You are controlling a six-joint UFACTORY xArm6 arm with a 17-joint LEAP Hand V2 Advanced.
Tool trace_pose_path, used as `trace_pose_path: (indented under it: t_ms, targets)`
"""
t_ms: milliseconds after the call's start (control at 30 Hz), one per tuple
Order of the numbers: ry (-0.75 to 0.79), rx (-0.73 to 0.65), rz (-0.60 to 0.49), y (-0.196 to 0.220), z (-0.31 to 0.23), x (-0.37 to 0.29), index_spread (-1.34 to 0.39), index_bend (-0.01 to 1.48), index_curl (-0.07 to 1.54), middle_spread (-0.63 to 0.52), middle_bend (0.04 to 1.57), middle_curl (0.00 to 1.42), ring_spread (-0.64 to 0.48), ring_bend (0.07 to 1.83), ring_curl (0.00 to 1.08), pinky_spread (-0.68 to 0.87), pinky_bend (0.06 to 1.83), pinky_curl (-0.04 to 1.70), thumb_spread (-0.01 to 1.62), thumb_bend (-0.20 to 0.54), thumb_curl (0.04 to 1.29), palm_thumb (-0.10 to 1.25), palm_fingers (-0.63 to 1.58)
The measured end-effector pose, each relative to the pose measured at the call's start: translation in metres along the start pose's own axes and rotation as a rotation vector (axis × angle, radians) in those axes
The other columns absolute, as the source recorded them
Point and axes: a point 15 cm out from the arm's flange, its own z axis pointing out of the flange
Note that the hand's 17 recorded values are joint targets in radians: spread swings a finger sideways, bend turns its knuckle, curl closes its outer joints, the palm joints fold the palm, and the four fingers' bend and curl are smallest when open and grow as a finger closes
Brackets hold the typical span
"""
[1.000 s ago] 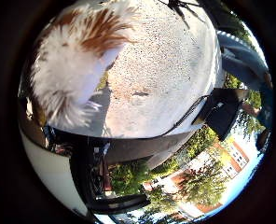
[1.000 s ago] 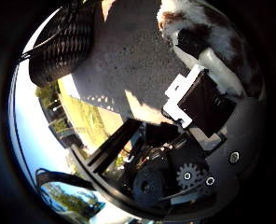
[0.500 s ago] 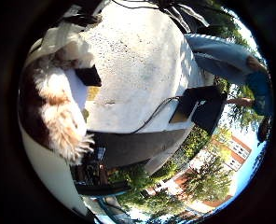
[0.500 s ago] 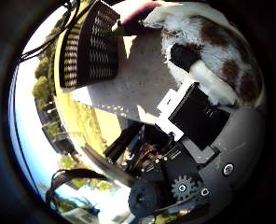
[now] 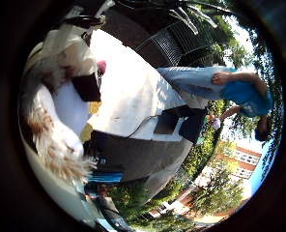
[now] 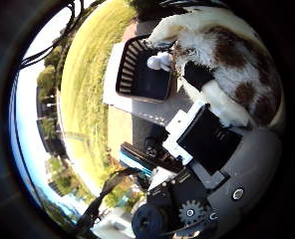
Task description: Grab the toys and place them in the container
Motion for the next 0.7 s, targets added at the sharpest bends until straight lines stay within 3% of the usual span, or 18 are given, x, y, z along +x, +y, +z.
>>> trace_pose_path:
  t_ms: [200, 300, 533, 700]
  targets:
    - [-0.058, 0.007, -0.135, -0.042, -0.015, -0.087, -1.01, 0.94, 0.62, -0.28, 1.23, 1.2, -0.11, 1.59, 0.82, 0.13, 1.71, 0.77, 1.05, -0.012, 0.84, 0.99, 0.73]
    - [-0.068, -0.009, -0.154, -0.063, -0.005, -0.114, -1.01, 0.93, 0.68, -0.28, 1.24, 1.21, -0.11, 1.6, 0.82, 0.13, 1.73, 0.78, 1.05, -0.013, 0.85, 0.98, 0.71]
    - [-0.081, -0.106, -0.159, -0.12, 0.076, -0.16, -1.04, 0.88, 0.86, -0.28, 1.28, 1.21, -0.1, 1.64, 0.82, 0.12, 1.75, 0.79, 1.05, -0.018, 0.87, 0.96, 0.68]
    - [-0.074, -0.066, -0.157, -0.157, 0.134, -0.185, -1.04, 0.78, 0.95, -0.27, 1.29, 1.19, -0.09, 1.67, 0.8, 0.13, 1.73, 0.8, 1.08, -0.024, 0.83, 0.91, 0.6]
